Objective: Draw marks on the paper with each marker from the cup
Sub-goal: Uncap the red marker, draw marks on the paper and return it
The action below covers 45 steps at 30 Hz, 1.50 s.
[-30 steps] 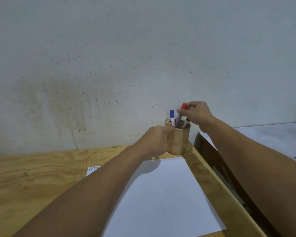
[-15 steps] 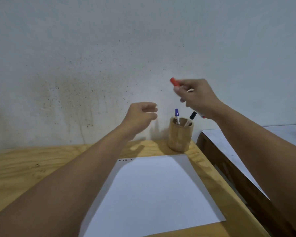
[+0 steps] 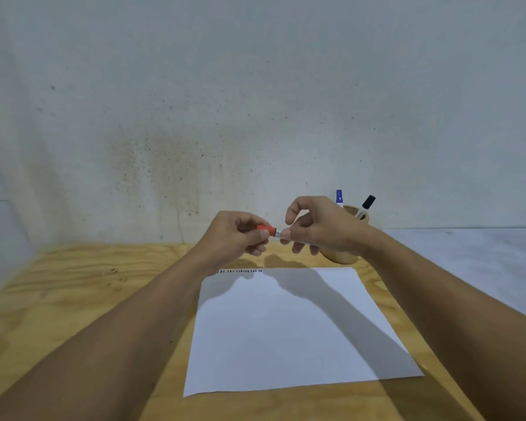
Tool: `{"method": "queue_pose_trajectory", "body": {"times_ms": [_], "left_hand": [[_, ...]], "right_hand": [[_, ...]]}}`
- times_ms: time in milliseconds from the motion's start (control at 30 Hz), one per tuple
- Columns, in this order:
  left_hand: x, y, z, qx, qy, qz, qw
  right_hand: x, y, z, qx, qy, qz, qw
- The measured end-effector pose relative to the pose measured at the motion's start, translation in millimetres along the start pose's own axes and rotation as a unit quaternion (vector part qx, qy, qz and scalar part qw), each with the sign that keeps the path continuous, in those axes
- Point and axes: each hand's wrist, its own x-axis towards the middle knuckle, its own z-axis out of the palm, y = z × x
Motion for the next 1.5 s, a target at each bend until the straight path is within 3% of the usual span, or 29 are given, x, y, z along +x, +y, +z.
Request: {"method": "queue_pose_trajectory", "body": {"times_ms": [233,333,433,600,667,733,833,1033,1300,1500], "left_hand": [[-9,0,-9,0.045,0.024,-0.026,0.998],[-10,-1,-17,0.046,0.036,-0.071,0.996],[-14,-11,-37,0.031,0.072,-0.122,0.989],[-23,-25,-45,0.047,0.117,-0.106,0.986],[-26,-30,-36,0.062,0.131,-0.087,0.986],[-29,-36,-27,0.071,0.149,-0.066,0.984],[-31,-46,-21,0.079,0.156,-0.047,0.983],[-17,-54,-28,0.151,0.208,-0.056,0.965],[13,-52,-16,0.353,0.078,-0.032,0.932],[17,-63,-3,0.389,0.067,-0.023,0.918]], "right_hand": [[-5,-3,22,-0.072,0.03,-0.041,0.996],[-6,2,22,-0.141,0.053,-0.07,0.986],[-9,14,11,-0.142,0.082,-0.08,0.983],[-17,18,4,0.116,0.081,-0.04,0.989],[-17,18,5,0.295,0.047,0.011,0.954],[-15,20,10,0.447,0.014,0.042,0.894],[-9,26,23,0.515,0.02,0.002,0.857],[3,40,47,0.493,0.152,0.022,0.856],[10,53,67,0.4,0.222,0.063,0.887],[9,55,70,0.377,0.224,0.096,0.894]]}}
